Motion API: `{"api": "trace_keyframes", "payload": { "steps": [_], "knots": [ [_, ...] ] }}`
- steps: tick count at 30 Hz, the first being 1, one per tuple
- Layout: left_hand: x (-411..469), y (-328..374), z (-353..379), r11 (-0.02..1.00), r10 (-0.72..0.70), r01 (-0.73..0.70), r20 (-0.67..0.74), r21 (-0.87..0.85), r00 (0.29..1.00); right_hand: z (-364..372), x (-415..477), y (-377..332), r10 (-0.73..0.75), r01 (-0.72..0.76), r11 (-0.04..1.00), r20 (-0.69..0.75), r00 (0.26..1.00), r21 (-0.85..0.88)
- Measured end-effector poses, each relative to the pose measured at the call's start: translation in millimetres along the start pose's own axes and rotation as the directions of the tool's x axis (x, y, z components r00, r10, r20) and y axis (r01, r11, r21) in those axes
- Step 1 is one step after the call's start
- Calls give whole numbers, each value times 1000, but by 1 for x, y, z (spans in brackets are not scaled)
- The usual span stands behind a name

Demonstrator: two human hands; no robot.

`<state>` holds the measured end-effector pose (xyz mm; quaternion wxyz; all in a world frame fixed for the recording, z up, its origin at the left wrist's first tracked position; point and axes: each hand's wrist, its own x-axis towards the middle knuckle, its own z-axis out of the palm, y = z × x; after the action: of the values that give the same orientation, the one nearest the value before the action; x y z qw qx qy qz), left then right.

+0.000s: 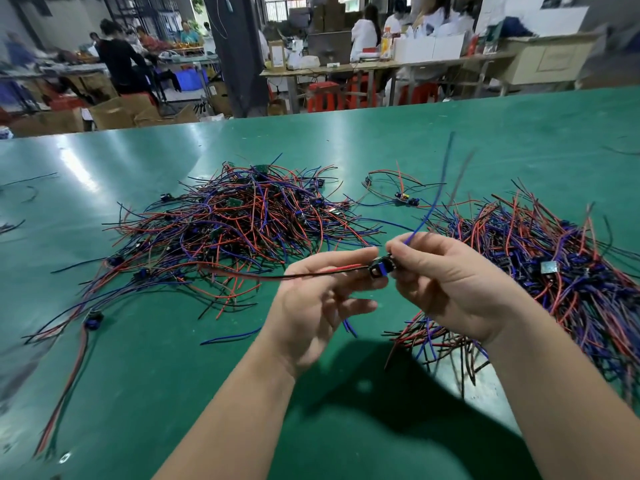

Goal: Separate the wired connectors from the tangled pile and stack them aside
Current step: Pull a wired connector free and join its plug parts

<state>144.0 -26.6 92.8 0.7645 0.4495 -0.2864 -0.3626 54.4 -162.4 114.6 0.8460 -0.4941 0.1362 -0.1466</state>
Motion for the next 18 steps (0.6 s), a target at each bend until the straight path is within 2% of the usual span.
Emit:
{"api": "trace_keyframes", "payload": {
  "steps": [1,2,4,7,11,15,18],
  "knots": [
    [-1,5,0,986,-124,127,35,-111,992,-3,-2,-3,13,-12,999,28,1000,-37],
    [-2,9,0,963,-225,231,57,-142,973,-6,-4,-5,29,-24,997,58,998,-79],
    [-2,10,-1,944,-330,330,49,9,943,-9,-8,-8,74,-48,977,119,990,-207],
    [-3,3,2,929,-285,272,15,252,958,-11,-10,-8,125,-57,918,150,981,-392],
    [-3,-2,-2,927,-238,228,-2,298,971,-18,-4,-9,123,-93,890,38,992,-446],
    [-3,-12,2,910,-223,209,-1,359,975,-20,-3,-6,166,-124,842,34,986,-526],
    [-2,-12,-1,865,-250,229,-13,446,968,-17,0,-4,69,-91,854,-61,996,-512]
  ]
}}
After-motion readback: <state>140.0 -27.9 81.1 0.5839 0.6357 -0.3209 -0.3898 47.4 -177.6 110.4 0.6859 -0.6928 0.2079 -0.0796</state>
